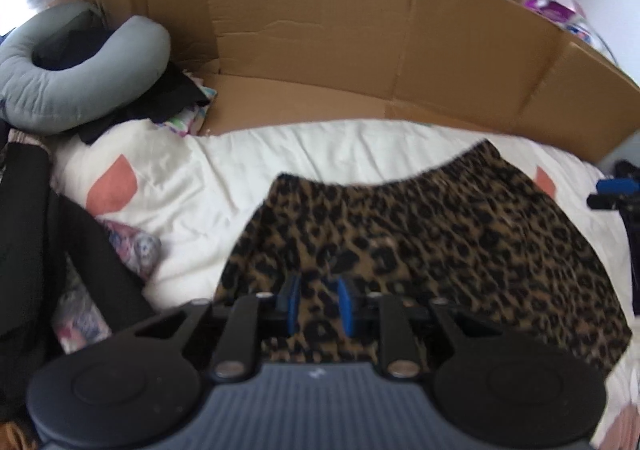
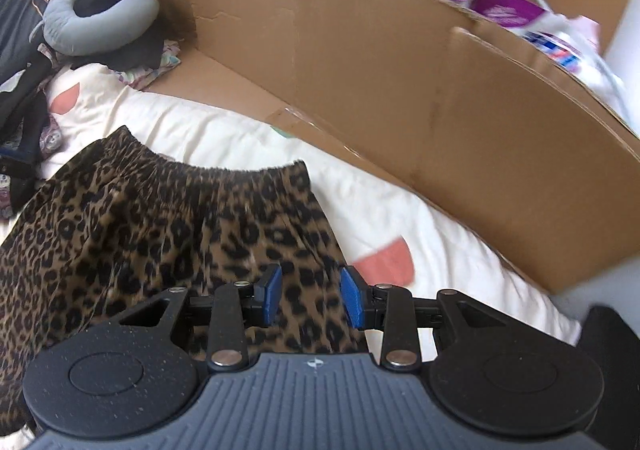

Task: Fold clothes
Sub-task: 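Carry the held skirt by its waistband toward the cardboard wall with both grippers, then lower the skirt flat onto the sheet and open both grippers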

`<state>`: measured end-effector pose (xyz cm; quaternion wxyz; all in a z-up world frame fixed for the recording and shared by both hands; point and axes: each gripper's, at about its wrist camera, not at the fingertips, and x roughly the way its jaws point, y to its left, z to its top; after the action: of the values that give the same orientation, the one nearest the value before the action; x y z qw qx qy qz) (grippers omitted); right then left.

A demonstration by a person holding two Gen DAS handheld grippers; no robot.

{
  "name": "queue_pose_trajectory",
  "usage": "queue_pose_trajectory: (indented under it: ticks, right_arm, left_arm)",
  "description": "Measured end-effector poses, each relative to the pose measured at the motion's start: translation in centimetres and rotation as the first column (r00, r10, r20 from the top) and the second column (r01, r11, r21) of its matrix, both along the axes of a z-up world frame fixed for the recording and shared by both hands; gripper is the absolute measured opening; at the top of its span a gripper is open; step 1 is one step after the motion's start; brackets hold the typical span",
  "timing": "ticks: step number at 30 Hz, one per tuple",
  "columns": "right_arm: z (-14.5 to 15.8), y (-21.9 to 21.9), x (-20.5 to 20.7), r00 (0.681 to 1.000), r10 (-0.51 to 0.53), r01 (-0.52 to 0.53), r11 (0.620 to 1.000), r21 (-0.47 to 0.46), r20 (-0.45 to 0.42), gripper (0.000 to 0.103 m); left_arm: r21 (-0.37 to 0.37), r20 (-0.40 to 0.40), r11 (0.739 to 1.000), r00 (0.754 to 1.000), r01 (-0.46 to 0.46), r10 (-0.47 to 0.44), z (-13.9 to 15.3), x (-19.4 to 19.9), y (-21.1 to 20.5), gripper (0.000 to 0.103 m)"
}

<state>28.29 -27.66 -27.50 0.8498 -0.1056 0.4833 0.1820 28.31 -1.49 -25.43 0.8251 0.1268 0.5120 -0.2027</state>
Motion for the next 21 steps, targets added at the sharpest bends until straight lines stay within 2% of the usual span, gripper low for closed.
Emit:
queue_pose_trajectory:
  ticks: [4, 9, 13, 21]
  right_arm:
    - [1.9, -2.1, -2.3, 1.0, -0.022, 0.021, 0.999, 0.031, 0.017, 0.039]
    - [4.0, -4.5, -4.8, 0.998, -0.048, 0.045, 0.997, 0.064, 0.042, 0.039]
    - [5.6, -6.0, -6.8, 0.995, -0.079, 0.072, 0.992, 0.101, 0.062, 0.039]
    - [10.2, -8.1, -11.4, 0.989, -0.084, 0.062, 0.982, 0.177, 0.122, 0.04]
  left_arm:
    - [0.008, 0.005, 1.0, 1.0, 0.013, -0.013, 1.1, -2.8, 0.3, 0.022]
    - [-0.019, -0.006, 1.0, 1.0, 0.01, -0.01, 2.3, -6.2, 0.9, 0.022]
    - [0.005, 0.031, 0.999, 0.999, 0.039, -0.039, 3.2, -9.2, 1.3, 0.022]
    - [0.028, 0.057, 0.997, 0.995, 0.076, -0.077, 7.9, -14.6, 4.0, 0.026]
